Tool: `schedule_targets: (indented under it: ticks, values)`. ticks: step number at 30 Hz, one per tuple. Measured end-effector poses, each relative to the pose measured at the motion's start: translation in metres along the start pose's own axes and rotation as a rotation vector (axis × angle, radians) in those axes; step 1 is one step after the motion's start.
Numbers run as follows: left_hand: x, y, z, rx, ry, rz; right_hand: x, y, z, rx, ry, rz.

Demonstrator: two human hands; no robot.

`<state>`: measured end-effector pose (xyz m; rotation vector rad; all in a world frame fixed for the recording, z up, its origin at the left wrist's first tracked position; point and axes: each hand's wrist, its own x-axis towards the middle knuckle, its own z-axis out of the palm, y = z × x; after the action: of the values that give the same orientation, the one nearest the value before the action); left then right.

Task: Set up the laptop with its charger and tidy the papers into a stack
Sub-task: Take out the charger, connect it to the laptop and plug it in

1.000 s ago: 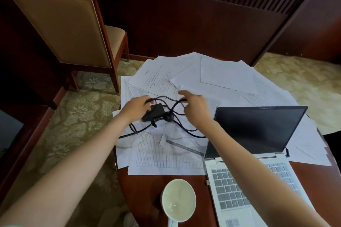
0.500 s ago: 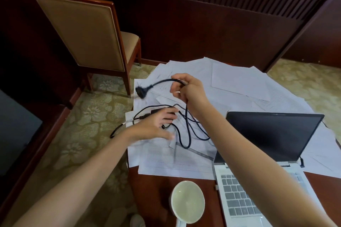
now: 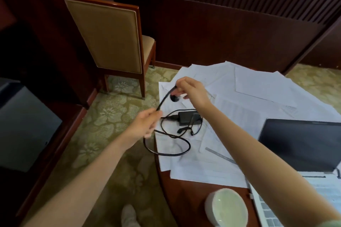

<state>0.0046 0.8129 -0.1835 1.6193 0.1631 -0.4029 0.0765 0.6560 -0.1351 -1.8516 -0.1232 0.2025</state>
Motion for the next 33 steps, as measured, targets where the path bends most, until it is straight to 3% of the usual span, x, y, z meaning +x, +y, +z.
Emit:
schedule_targets:
  ticks: [2,8,12,17,21,25,30,33]
  values:
    - [0.005,0.007,-0.033,0.097,0.108,0.028,0.003,0.0,0.015,-0.042,0.045,0.024]
    - [0.032,0.01,-0.08,0.504,0.28,0.202,-0.006,0.003,0.043,-0.551,0.137,0.021]
    - [0.049,0.013,-0.087,0.795,0.36,0.186,-0.006,0.006,0.045,-0.478,0.153,0.074]
    - [0.068,0.009,-0.08,1.197,0.188,0.029,0.006,0.04,0.044,-0.616,0.031,0.307]
    - [0.081,-0.007,-0.057,1.319,0.059,-0.052,0.011,0.077,0.04,-0.726,0.021,0.381]
    - [0.097,-0.016,-0.052,1.164,0.008,-0.018,0.023,0.099,0.021,-0.687,-0.016,0.391]
    - [0.109,-0.025,-0.067,0.744,0.128,0.096,0.043,0.114,0.007,-1.196,-0.215,0.34]
    - [0.107,-0.022,-0.08,0.426,0.285,0.119,0.054,0.114,0.021,-1.353,-0.321,0.243]
